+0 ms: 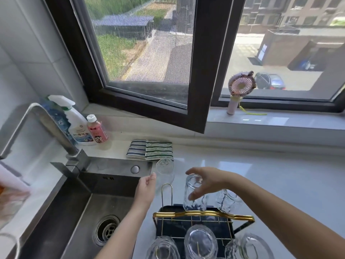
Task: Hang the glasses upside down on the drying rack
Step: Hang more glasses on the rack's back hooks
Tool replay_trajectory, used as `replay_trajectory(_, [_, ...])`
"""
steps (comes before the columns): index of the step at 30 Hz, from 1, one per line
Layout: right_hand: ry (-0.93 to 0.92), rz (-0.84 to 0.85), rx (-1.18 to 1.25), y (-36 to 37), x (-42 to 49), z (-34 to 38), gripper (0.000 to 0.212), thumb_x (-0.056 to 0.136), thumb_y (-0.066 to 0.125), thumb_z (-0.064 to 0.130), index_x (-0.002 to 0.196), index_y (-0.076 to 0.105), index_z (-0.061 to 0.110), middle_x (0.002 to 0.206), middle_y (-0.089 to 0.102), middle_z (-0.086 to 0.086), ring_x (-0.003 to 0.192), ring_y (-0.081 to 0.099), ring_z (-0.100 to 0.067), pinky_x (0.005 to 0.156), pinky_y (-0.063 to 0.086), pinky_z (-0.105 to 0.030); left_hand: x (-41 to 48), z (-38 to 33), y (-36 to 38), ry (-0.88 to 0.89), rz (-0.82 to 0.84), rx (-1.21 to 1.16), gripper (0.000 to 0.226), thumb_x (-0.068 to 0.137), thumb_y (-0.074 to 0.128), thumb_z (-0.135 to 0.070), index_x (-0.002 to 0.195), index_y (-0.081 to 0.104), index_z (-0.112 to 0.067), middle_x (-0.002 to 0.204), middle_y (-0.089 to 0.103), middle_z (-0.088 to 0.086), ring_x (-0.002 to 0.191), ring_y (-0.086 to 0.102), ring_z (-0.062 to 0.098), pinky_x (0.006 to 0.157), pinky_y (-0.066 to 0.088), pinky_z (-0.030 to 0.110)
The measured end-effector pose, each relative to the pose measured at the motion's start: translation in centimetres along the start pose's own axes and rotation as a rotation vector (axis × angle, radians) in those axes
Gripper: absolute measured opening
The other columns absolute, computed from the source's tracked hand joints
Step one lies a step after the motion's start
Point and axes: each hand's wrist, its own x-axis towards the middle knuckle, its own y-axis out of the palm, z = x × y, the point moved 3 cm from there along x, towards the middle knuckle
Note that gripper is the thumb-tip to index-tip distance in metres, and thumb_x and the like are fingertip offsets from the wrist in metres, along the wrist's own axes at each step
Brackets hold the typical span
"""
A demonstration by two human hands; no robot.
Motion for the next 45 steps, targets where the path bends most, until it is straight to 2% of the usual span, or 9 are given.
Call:
replay_trajectory(4, [-0.01, -0.144, 0.044, -1.2, -1.4, -0.6, 0.107, 0.053, 0.072, 0.071, 0.141, 0.022, 0.036, 0.147, 0.038, -0.002, 0.129, 0.04, -0.021, 0.102, 0.036, -0.037, 3.4, 0.7, 1.1, -0.038, 0.028, 0.089, 0.067, 0.082, 0.067, -0.041, 0.13, 0.041, -0.002, 0.135, 0.05, 0.016, 0.126, 0.047, 0.03, 0.099, 0.038, 0.036])
replay_trajectory(9, [-0.069, -0.395, 0.282, -2.5, -3.9, -2.3, 0.09, 0.057, 0.057, 0.08, 0.134, 0.037, 0.037, 0.13, 0.053, 0.004, 0.111, 0.052, -0.006, 0.094, 0.047, -0.029, 6.5, 0.1, 2.9, 0.103, 0.082, 0.454, 0.109, 0.054, 0.077, -0.054, 0.141, 0.021, -0.02, 0.148, 0.032, 0.012, 0.135, 0.034, 0.03, 0.107, 0.034, 0.042])
replay_trajectory(14, [-0.074, -0.503, 0.312, -1.9, -5.6, -3.3, 0.076, 0.066, 0.053, 0.073, 0.13, 0.044, 0.034, 0.122, 0.057, 0.007, 0.11, 0.054, -0.002, 0.091, 0.046, -0.023, 8.5, 0.5, 4.2, 0.147, 0.099, 0.734, 0.099, 0.056, 0.07, -0.055, 0.138, 0.026, -0.022, 0.145, 0.042, 0.006, 0.127, 0.047, 0.028, 0.097, 0.047, 0.044])
replay_trajectory(22, [-0.097, -0.666, 0.389, -2.9, -7.1, -1.7, 0.065, 0.066, 0.055, 0.067, 0.119, 0.053, 0.03, 0.111, 0.062, 0.011, 0.105, 0.058, -0.003, 0.084, 0.049, -0.021, 5.8, -5.8, 1.2, 0.246, -0.021, 0.123, 0.061, 0.057, 0.087, -0.039, 0.103, 0.051, -0.023, 0.101, 0.064, -0.004, 0.1, 0.062, 0.024, 0.082, 0.049, 0.035])
replay_trajectory(26, [-0.143, -0.709, 0.568, -3.1, -7.3, 1.3, 0.067, 0.064, 0.061, 0.064, 0.121, 0.049, 0.032, 0.108, 0.065, 0.005, 0.095, 0.064, -0.006, 0.079, 0.053, -0.024, 0.0, -11.9, -0.8, 0.365, 0.13, -0.161, 0.071, 0.051, 0.083, -0.051, 0.11, 0.051, -0.027, 0.111, 0.065, 0.002, 0.1, 0.064, 0.017, 0.08, 0.054, 0.032])
replay_trajectory(33, [-0.138, -0.157, 1.318, -1.2, -7.3, 7.5, 0.085, 0.056, 0.068, 0.074, 0.115, 0.056, 0.013, 0.1, 0.065, -0.014, 0.057, 0.062, -0.019, 0.048, 0.049, -0.022, -9.8, -12.8, -0.8, 0.472, 0.322, -0.36, 0.102, 0.043, 0.08, -0.067, 0.126, 0.044, -0.021, 0.122, 0.061, 0.011, 0.112, 0.062, 0.024, 0.094, 0.053, 0.042])
replay_trajectory(37, [-0.15, -0.225, 1.198, -1.0, -7.2, 8.0, 0.059, 0.068, 0.068, 0.053, 0.108, 0.055, 0.012, 0.093, 0.063, -0.012, 0.063, 0.057, -0.021, 0.055, 0.045, -0.027, -10.6, -11.1, -1.4, 0.469, 0.303, -0.34, 0.106, 0.042, 0.079, -0.068, 0.128, 0.04, -0.021, 0.124, 0.061, 0.007, 0.113, 0.062, 0.018, 0.095, 0.054, 0.037])
replay_trajectory(41, [-0.149, -0.446, 0.838, -3.1, -6.6, 8.4, 0.071, 0.054, 0.075, 0.057, 0.109, 0.051, 0.019, 0.094, 0.066, -0.01, 0.068, 0.061, -0.019, 0.056, 0.046, -0.029, -10.3, -8.7, -3.3, 0.398, 0.22, -0.334, 0.106, 0.031, 0.07, -0.081, 0.122, 0.042, -0.033, 0.126, 0.057, -0.004, 0.112, 0.06, 0.005, 0.087, 0.053, 0.022])
replay_trajectory(45, [-0.255, -0.52, 0.375, -5.1, -5.2, 9.8, 0.074, 0.055, 0.078, 0.061, 0.115, 0.051, 0.027, 0.106, 0.062, 0.0, 0.087, 0.062, -0.013, 0.067, 0.05, -0.024, -10.3, -5.5, -4.9, 0.314, 0.044, -0.334, 0.116, 0.03, 0.057, -0.092, 0.123, 0.041, -0.025, 0.122, 0.057, -0.007, 0.115, 0.056, 0.011, 0.098, 0.046, 0.033])
